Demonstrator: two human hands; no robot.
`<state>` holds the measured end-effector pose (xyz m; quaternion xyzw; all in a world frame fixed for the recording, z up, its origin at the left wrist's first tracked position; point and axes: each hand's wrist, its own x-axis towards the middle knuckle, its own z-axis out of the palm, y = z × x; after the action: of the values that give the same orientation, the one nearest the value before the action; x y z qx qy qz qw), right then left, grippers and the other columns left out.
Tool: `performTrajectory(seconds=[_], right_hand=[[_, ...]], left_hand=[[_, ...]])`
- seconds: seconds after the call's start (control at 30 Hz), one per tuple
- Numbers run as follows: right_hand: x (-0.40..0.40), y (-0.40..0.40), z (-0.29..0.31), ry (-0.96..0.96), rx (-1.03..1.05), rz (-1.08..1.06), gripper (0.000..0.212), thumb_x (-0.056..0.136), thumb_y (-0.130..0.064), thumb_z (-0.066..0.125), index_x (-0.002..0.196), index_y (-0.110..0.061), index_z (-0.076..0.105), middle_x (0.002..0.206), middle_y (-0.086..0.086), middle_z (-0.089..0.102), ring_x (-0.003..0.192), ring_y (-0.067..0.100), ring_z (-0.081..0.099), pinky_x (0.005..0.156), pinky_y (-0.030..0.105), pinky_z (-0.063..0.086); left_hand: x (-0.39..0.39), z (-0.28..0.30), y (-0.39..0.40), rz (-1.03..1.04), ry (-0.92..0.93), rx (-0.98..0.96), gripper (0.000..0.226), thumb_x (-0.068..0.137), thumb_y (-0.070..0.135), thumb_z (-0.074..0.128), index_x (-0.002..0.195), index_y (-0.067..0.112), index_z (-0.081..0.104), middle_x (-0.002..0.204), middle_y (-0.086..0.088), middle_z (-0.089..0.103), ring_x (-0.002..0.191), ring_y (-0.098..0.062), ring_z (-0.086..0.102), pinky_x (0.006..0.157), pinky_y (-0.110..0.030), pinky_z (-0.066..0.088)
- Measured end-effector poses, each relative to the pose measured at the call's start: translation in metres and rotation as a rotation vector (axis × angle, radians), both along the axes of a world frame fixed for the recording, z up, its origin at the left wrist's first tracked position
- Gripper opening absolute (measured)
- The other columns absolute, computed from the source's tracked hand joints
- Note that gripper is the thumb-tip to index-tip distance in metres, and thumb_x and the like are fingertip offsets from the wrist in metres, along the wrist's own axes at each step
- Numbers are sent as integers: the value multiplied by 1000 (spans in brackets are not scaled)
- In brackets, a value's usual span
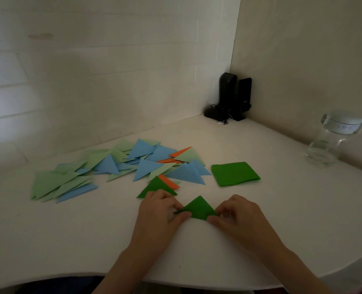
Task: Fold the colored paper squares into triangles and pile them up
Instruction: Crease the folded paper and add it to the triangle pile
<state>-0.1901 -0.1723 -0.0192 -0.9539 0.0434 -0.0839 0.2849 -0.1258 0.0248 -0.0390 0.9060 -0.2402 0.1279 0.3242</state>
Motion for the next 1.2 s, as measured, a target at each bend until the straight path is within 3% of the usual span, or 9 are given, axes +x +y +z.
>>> performTrajectory(seconds=[0.23,0.4,0.63,0.83,1.0,1.07,1.2], right_hand=[[11,-5,3,63,-64,-33,20,78,-46,68,84,-29,60,91,-6,52,79,6,49,63,12,32],[13,6,-4,51,-145,-160,38,73,-69,57,77,-32,54,85,-10,46,74,5,48,57,16,33],[15,6,-6,66,-105,-180,32,73,-65,61,74,-34,53,85,-11,46,75,4,50,60,20,40],[13,-4,-2,60,71,-140,24,71,-48,73,79,-34,55,85,-13,55,78,3,51,67,22,43],[9,-10,-1,35,149,-57,17,75,-29,75,84,-29,61,84,-11,58,67,-8,49,61,8,37],[8,-12,-2,15,164,-43,16,75,-26,75,84,-27,63,84,-10,58,69,-16,46,63,4,36],[7,-11,-4,-4,172,-48,15,76,-24,75,84,-28,63,85,-9,58,71,-17,45,66,5,36]], left_hand=[[6,-4,-11,41,-90,74,30,71,53,68,70,24,65,82,9,49,86,-14,45,73,-27,39],[7,1,-20,91,-29,165,33,77,61,60,75,29,63,91,12,44,96,-10,35,84,-27,35],[9,6,-18,109,33,224,34,78,66,55,78,33,60,97,15,44,100,-9,33,86,-25,32],[13,6,-11,73,67,135,25,76,56,65,73,34,55,99,15,49,99,-8,36,80,-20,29],[15,9,-2,17,65,77,17,76,40,72,77,28,60,96,15,51,97,-8,41,72,-14,28],[14,8,0,8,37,79,12,78,32,73,81,25,64,100,13,55,98,-9,44,72,-11,29],[2,4,-9,-15,-37,54,5,85,14,66,87,19,66,97,6,60,90,-11,50,68,-11,34]])
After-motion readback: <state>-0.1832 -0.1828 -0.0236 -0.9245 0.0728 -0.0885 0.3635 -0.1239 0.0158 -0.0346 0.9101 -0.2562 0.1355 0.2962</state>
